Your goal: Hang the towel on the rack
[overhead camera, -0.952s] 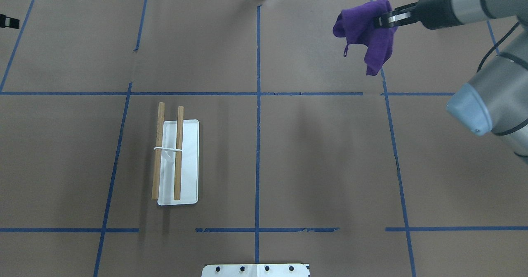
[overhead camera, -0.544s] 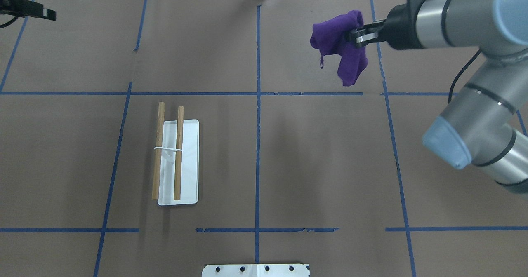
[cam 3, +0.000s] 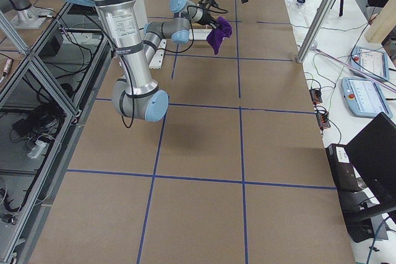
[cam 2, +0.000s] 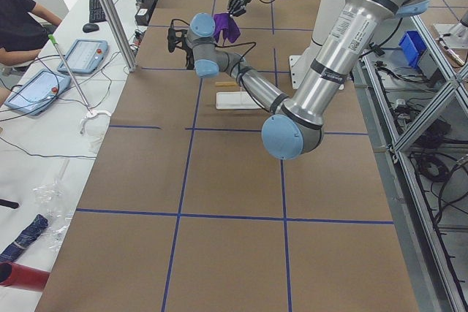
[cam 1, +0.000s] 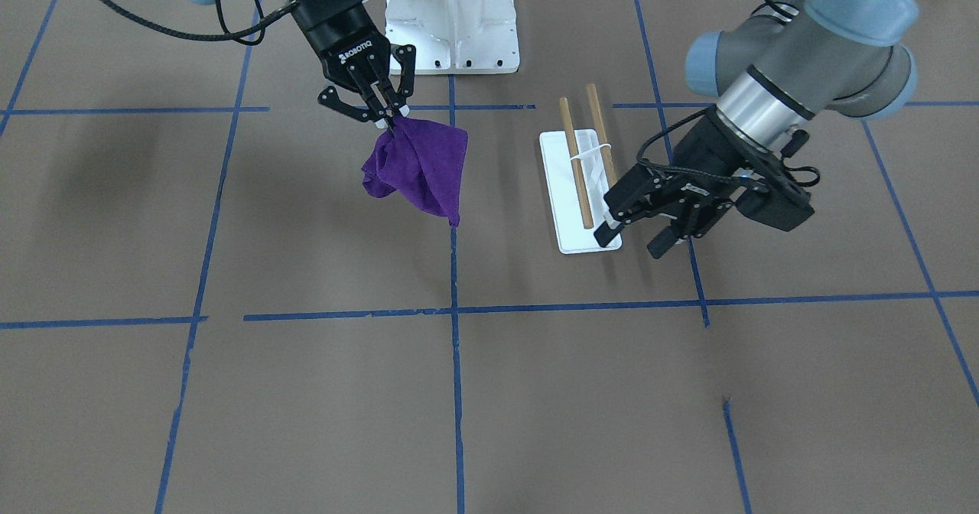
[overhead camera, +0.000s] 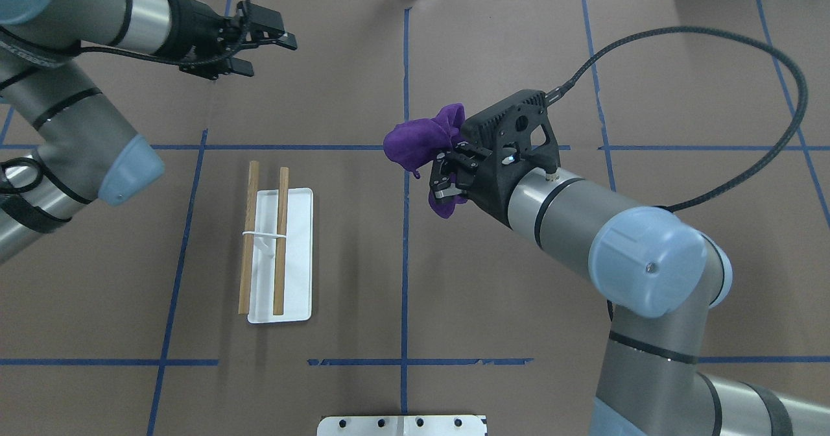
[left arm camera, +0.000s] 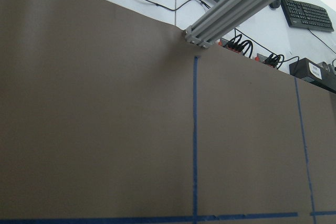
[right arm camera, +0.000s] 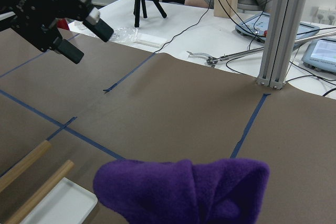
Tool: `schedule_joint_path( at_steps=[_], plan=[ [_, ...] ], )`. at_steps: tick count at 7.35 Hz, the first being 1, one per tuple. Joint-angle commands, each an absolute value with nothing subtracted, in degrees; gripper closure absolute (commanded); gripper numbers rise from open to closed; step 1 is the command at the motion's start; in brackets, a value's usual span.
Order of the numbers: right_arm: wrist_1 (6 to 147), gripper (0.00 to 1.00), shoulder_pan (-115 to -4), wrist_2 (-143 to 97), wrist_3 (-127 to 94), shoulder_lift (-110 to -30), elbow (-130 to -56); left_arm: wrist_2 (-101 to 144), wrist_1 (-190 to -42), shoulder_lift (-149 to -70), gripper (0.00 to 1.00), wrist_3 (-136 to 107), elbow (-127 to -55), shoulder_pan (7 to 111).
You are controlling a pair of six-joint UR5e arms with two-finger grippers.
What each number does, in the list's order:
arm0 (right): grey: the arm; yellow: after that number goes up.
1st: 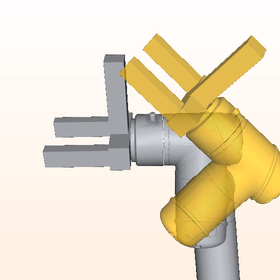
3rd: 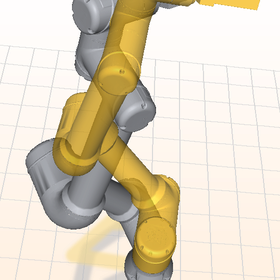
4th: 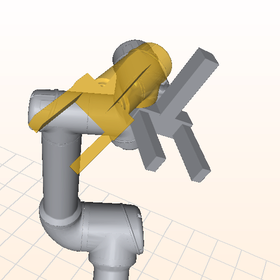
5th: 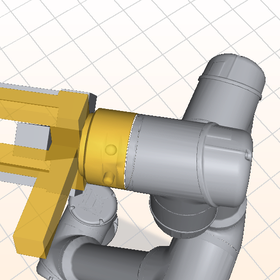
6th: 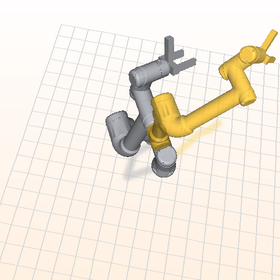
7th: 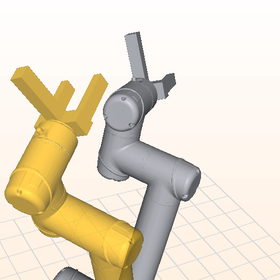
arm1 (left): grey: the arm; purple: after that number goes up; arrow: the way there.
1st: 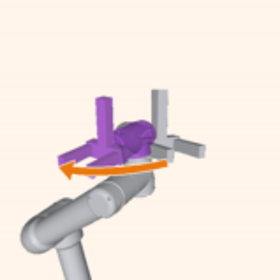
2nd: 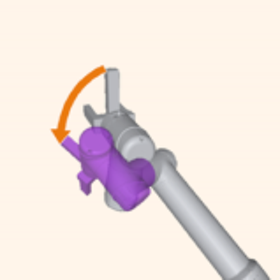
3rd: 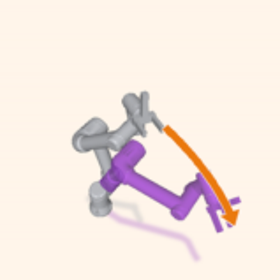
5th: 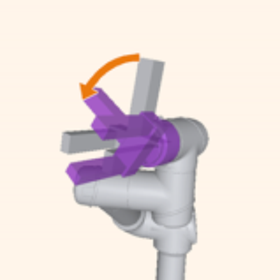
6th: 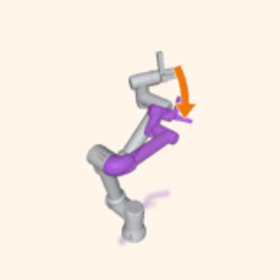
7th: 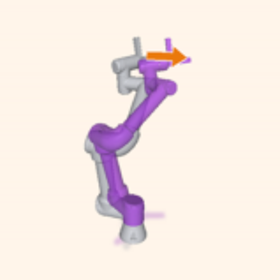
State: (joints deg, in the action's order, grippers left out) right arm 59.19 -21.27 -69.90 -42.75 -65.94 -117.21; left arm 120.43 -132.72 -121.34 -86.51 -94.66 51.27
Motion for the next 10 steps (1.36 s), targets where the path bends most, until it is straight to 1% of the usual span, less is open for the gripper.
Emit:
schedule_joint_path(
  at_steps=[1, 3, 4, 6, 7, 8, 9, 10],
  plan=[
    [59.15, 1.00, -17.93, -64.60, -42.45, -64.96, -117.25, 120.32, -132.63, -125.41, 0.00, -98.48, -94.31, 45.98],
    [59.24, 1.00, -17.84, -64.60, -42.45, -64.60, -117.25, 120.06, -132.71, -127.16, 0.00, -100.89, -93.61, 43.60],
    [59.24, 1.00, -17.84, -64.51, -42.45, -64.60, -117.33, 120.06, -132.71, -129.27, 0.00, -101.68, -91.25, 42.46],
    [59.15, 1.00, -17.84, -64.51, -42.45, -64.42, -117.33, 120.15, -132.63, -129.90, 0.04, -101.78, -90.26, 40.87],
    [59.15, 1.00, -17.84, -64.51, -42.45, -64.34, -117.33, 120.15, -132.71, -129.90, 0.07, -101.86, -90.26, 40.35],
    [59.24, 1.00, -17.93, -64.60, -42.45, -64.34, -117.33, 120.15, -132.71, -129.90, 0.12, -101.87, -90.35, 39.91],
    [59.15, 1.00, -17.93, -64.60, -42.45, -64.25, -117.33, 120.32, -132.63, -129.90, 0.20, -101.60, -90.44, 39.73],
    [59.15, 1.00, -18.02, -64.60, -42.45, -64.34, -117.60, 120.50, -132.63, -129.90, 0.36, -101.69, -90.79, 39.55]
  ],
)
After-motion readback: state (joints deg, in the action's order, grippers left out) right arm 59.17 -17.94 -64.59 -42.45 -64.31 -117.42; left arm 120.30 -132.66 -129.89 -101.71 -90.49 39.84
